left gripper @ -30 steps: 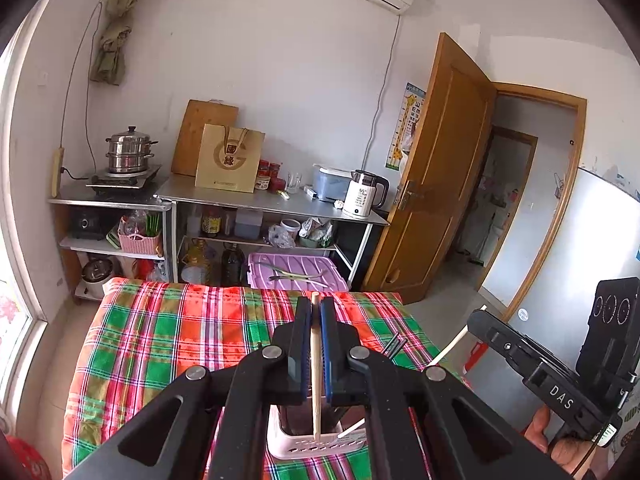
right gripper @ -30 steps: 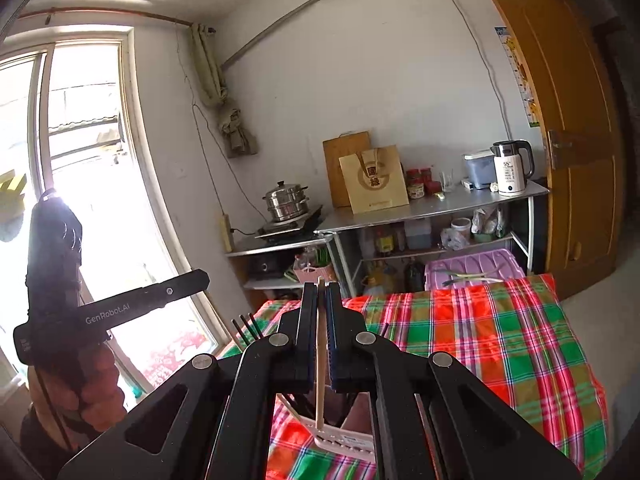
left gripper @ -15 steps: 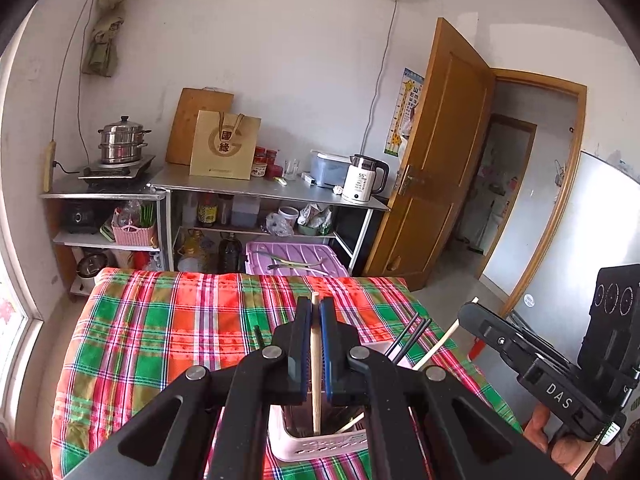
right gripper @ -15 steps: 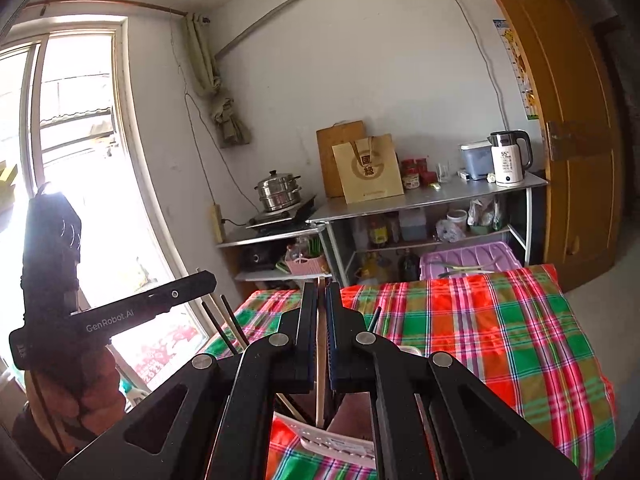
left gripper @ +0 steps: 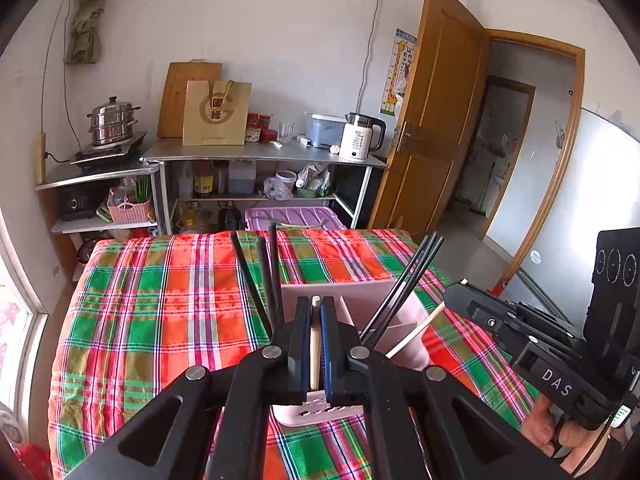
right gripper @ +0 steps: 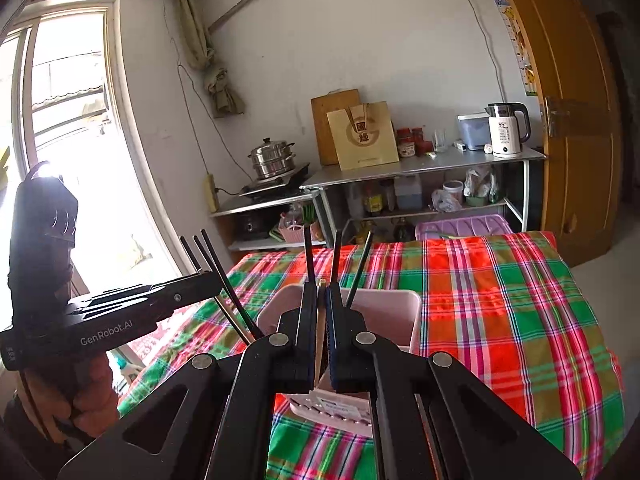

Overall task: Organize utensils
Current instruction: 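Open the left gripper inside the basket while the right gripper releases its chopstick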

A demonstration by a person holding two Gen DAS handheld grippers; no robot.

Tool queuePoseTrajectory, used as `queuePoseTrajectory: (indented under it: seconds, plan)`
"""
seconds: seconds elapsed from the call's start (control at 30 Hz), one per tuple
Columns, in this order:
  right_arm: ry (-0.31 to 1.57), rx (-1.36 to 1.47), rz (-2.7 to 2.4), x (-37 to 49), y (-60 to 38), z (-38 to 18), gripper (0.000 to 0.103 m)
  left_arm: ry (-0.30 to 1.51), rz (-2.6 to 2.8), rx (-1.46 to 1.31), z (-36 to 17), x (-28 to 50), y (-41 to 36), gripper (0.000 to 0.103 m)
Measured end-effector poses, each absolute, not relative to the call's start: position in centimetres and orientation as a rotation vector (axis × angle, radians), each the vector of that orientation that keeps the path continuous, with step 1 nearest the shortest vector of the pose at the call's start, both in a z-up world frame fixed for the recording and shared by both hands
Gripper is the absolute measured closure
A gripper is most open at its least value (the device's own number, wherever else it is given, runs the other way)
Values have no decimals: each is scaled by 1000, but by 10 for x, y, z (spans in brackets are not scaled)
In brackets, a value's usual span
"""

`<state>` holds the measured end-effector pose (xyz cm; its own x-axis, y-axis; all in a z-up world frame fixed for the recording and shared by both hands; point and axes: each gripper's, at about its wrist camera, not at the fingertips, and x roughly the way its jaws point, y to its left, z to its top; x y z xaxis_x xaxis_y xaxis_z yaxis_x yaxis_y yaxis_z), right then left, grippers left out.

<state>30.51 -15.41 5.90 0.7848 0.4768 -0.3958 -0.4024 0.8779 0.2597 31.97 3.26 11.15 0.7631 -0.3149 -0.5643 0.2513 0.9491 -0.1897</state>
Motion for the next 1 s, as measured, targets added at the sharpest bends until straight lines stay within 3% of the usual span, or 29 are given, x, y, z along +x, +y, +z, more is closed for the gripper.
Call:
queuePoseTrajectory:
  seconds: [0.33, 0.5, 0.8, 1.0]
  plan:
    - [538, 144, 483, 305, -154, 45, 95, 655, -293, -123, 103, 318, 40, 98]
    - [497, 151, 481, 292, -163, 59, 95, 625, -293, -139, 113, 304, 47, 92]
    - [448, 162, 492, 250, -182, 72, 94, 572, -298, -160, 127, 254, 50, 92]
    - [460, 156, 487, 214, -197, 57, 94, 582, -323, -180, 108, 212, 48, 91]
